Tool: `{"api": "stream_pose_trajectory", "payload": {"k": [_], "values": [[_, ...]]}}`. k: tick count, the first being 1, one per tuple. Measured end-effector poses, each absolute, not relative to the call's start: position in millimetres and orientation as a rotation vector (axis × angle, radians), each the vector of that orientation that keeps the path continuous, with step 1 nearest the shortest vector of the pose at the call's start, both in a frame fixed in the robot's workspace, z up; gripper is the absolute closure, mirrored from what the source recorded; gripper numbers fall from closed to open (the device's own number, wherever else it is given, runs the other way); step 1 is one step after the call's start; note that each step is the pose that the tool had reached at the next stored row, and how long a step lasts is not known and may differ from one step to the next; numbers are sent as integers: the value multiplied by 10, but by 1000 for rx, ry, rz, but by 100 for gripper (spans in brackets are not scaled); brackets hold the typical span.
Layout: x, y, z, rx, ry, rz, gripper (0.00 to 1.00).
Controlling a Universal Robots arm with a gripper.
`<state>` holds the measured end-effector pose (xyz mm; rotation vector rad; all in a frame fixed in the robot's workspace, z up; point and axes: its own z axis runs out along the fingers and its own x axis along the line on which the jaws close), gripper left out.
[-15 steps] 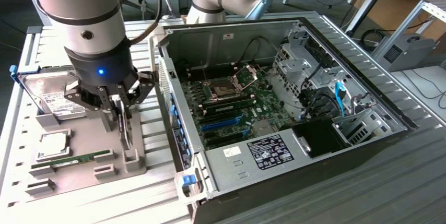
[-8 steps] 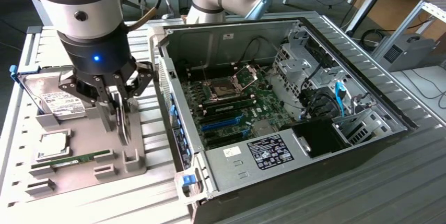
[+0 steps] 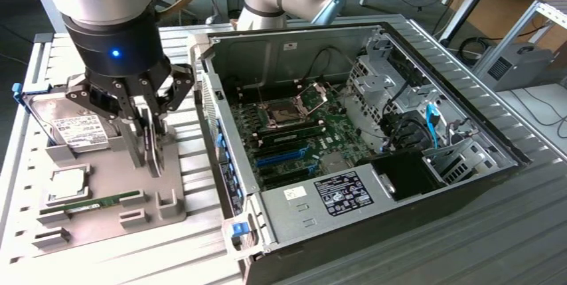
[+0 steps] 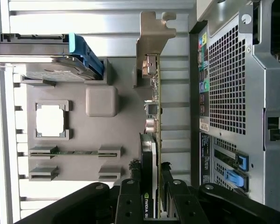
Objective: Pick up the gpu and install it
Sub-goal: 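Pick up the gpu and move the gpu toward the slot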
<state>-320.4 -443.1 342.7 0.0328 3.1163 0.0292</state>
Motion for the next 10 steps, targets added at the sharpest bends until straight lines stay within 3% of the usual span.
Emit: {"api": "stream_pose_trajectory", "payload": {"k": [10], "values": [[-3203, -4431, 3654, 33, 3116, 18, 73]]}}
